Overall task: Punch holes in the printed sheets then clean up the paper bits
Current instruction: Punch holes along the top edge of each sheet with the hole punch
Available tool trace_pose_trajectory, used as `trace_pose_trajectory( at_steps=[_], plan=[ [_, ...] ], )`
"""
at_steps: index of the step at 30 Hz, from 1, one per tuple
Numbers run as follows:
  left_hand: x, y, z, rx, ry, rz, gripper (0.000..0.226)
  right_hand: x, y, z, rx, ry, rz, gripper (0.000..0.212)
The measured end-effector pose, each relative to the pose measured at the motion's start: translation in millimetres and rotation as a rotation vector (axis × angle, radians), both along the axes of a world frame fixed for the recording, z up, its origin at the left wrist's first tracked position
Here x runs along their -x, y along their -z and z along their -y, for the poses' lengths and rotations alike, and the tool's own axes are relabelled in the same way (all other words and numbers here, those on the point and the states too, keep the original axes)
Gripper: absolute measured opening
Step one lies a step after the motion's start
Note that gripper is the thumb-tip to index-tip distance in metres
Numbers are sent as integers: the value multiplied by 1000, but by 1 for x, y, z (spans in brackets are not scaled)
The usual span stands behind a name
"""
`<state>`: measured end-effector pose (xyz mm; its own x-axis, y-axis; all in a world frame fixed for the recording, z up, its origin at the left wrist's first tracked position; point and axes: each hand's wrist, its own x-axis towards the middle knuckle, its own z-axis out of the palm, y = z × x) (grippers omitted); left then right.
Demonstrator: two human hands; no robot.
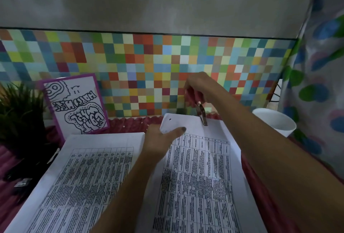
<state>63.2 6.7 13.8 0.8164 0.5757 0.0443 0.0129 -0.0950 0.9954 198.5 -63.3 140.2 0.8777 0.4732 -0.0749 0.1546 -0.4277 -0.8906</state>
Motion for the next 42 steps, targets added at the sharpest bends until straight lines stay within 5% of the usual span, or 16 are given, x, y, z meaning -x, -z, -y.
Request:
trace_pose_trajectory(
  at_steps=[5, 13, 16, 19, 22, 27, 42],
  plan=[
    [-2, 6, -8, 36, -67, -55, 16, -5, 12, 4, -244, 95, 48, 28],
    [-1, 11, -19, 79, -27, -110, 16, 4, 38, 2, -493, 167, 130, 27],
    [-1, 12, -29, 37, -26, -49, 41, 6, 38, -4, -544, 143, 172, 29],
    [2, 4, -29, -214, -195, 96, 73, 8, 36, -9, -563, 119, 188, 28],
    [7, -7, -15, -819, -263, 283, 52, 13, 37, -14, -581, 80, 244, 28],
    [0, 5, 1, -1185, -166, 79, 41, 23, 38, -20, -604, 38, 249, 25],
    [-12, 25, -9, -962, -146, 215, 12, 32, 43, -10, -609, -29, 266, 22]
  ],
)
